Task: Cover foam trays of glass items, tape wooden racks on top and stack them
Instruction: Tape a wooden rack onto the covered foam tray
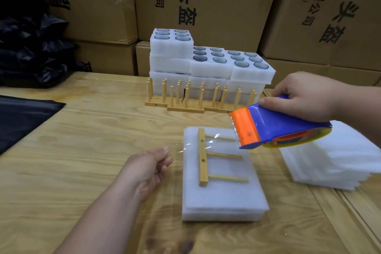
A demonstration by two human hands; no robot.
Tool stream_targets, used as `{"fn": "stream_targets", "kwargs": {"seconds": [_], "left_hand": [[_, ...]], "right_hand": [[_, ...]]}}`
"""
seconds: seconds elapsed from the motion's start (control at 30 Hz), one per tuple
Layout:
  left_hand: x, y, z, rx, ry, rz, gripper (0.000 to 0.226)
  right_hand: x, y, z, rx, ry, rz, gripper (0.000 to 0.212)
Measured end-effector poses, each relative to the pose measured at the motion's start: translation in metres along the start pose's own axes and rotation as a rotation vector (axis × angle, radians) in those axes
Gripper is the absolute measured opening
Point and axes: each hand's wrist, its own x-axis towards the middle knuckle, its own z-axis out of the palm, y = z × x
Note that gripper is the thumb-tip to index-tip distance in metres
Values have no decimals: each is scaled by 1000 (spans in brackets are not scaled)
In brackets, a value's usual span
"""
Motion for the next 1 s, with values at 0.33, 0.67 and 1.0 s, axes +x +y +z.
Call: {"fn": "stream_targets", "kwargs": {"seconds": [0.33,0.67,1.0], "left_hand": [[8,-32,4,378,173,126,12],[1,-30,11,836,200,414,5],[-54,11,97,1014,-357,879,104]], "right_hand": [[6,1,13,-61,-39,8,70],[5,5,14,-63,-41,24,67],[12,5,16,53,-168,59,60]]}}
